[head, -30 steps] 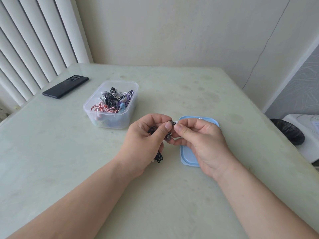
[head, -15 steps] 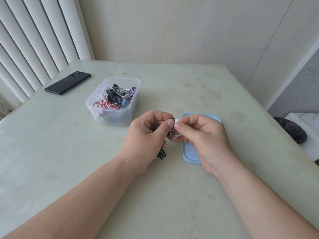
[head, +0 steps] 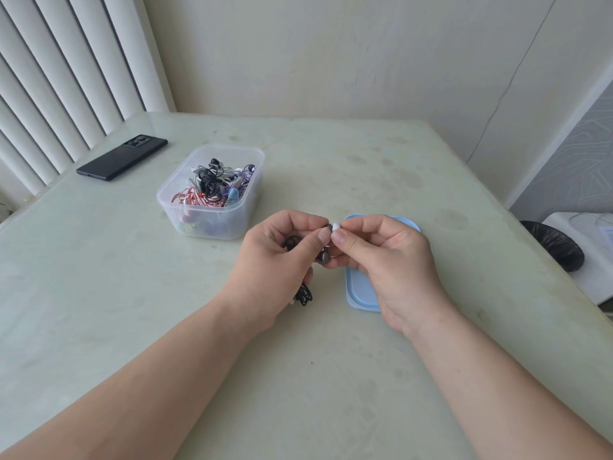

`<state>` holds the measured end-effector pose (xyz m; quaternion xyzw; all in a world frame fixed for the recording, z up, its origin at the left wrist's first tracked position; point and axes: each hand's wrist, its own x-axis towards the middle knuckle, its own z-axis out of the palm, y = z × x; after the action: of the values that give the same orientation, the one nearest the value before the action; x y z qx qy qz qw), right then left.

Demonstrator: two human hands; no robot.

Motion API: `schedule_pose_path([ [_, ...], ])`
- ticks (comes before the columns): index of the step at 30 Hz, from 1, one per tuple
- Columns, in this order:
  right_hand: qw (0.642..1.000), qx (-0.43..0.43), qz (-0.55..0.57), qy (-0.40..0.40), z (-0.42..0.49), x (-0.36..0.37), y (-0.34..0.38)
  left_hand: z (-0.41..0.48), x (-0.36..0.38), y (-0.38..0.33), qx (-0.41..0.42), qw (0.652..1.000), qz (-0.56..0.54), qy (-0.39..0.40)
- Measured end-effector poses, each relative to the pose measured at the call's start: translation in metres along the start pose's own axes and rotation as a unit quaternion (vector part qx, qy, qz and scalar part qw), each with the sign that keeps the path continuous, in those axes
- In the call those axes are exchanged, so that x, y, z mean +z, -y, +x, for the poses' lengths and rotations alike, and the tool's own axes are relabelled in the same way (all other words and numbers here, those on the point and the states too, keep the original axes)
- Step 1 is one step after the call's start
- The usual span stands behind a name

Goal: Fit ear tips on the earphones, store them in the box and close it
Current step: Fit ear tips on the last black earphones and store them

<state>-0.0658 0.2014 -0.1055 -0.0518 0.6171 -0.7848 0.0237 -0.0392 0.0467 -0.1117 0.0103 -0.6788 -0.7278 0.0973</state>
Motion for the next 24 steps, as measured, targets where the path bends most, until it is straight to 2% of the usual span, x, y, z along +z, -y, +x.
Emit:
schedule_pose_path([
  [3, 1.0, -0.019, -0.021, -0.007, -0.002, 0.002, -0.003, 0.0, 0.001, 0.0, -0.007, 1.0, -0.004, -0.011],
  [8, 0.989, -0.049, -0.141, 0.014, -0.006, 0.005, -0.006, 0.001, -0.001, 0.001, -0.013, 0.999, -0.024, -0.018],
  [11, 0.983, -0.071, -0.17, 0.026, -0.006, 0.005, -0.004, 0.003, -0.002, 0.003, -0.02, 0.999, -0.033, -0.021],
  [14, 0.981, -0.079, -0.17, 0.042, -0.008, 0.007, -0.002, 0.005, -0.003, 0.004, -0.027, 0.998, -0.048, -0.026],
  [20, 0.995, -0.023, -0.096, 0.008, -0.002, 0.001, 0.002, 0.006, -0.005, 0.004, -0.027, 0.998, -0.048, 0.009],
  [24, 0.997, 0.006, -0.073, 0.016, 0.0, -0.003, 0.005, 0.005, -0.005, 0.006, -0.021, 0.999, -0.045, 0.013],
])
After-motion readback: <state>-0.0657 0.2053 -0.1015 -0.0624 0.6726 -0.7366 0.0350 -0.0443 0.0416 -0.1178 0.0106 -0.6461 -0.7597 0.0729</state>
